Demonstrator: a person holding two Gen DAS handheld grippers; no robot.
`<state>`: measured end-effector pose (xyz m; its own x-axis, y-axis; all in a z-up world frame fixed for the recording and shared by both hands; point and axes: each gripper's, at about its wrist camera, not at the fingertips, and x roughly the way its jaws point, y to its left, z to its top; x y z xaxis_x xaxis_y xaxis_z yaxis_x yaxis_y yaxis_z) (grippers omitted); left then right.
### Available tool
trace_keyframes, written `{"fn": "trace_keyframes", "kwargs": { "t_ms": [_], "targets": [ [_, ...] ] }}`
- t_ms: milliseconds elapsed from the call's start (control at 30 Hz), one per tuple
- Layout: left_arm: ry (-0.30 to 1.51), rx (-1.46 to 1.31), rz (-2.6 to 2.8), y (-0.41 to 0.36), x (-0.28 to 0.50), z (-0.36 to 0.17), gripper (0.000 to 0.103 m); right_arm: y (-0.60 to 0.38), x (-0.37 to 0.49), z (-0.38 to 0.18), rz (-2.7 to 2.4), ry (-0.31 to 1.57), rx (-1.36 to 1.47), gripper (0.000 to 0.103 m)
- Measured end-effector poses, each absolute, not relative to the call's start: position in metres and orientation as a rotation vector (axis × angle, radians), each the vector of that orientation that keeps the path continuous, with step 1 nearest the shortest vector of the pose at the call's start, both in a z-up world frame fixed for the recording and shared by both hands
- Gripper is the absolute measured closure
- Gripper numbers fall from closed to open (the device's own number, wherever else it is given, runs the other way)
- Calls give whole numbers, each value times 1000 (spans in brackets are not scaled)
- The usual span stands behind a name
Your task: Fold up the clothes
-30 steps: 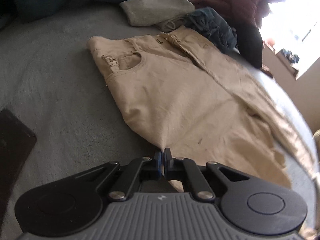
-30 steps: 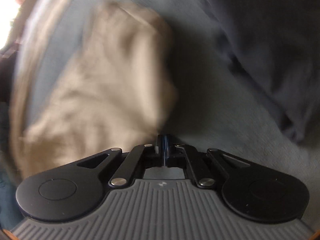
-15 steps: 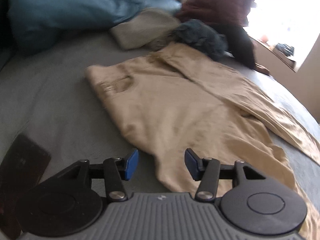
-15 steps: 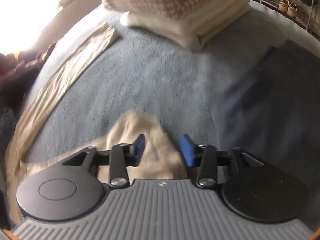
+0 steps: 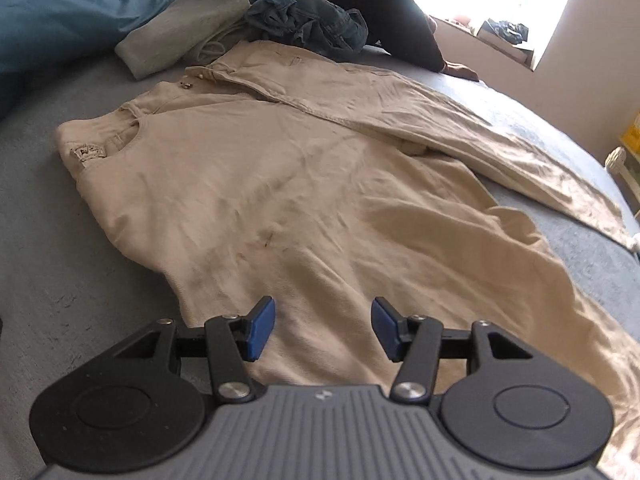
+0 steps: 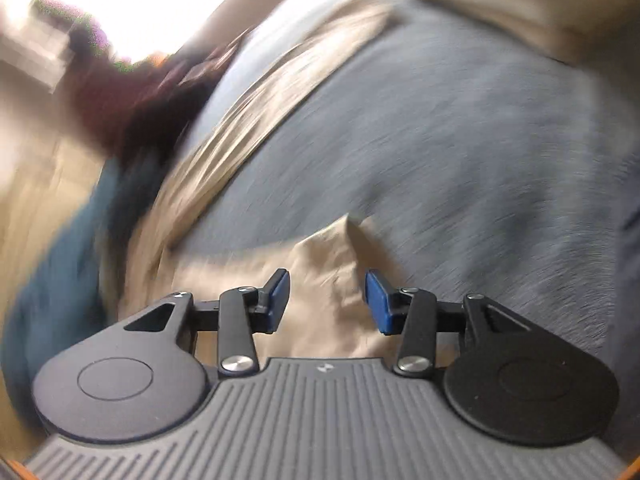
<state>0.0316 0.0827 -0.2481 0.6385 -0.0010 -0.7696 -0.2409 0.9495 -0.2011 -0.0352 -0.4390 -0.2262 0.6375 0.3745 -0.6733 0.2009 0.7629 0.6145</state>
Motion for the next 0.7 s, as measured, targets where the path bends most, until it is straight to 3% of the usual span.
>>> {"fn": "trace_keyframes", "kwargs": {
  "t_ms": [167, 367, 500, 567, 633, 667, 700],
  "targets": [
    [864, -296, 154, 81, 33, -251, 48, -390, -51, -215, 209, 992, 366, 59],
    [840, -345, 156, 86, 31, -250, 47, -385, -43, -221, 185, 995, 188, 56],
    [809, -410, 161, 93, 27, -251, 48, -371, -39, -217, 205, 972, 29, 38],
    [795, -427, 165, 94, 27, -251, 47, -366, -30, -229, 224, 1037, -44, 38],
    [788, -433, 167, 94, 27, -252, 47, -363, -26, -246, 222, 1127, -103, 45],
    [785, -436, 167, 94, 28, -252, 47, -364, -27, -249, 208, 1147, -117, 70],
    [781, -440, 171, 94, 27, -252, 47, -364, -28, -252, 194, 1168, -131, 89]
  ]
}}
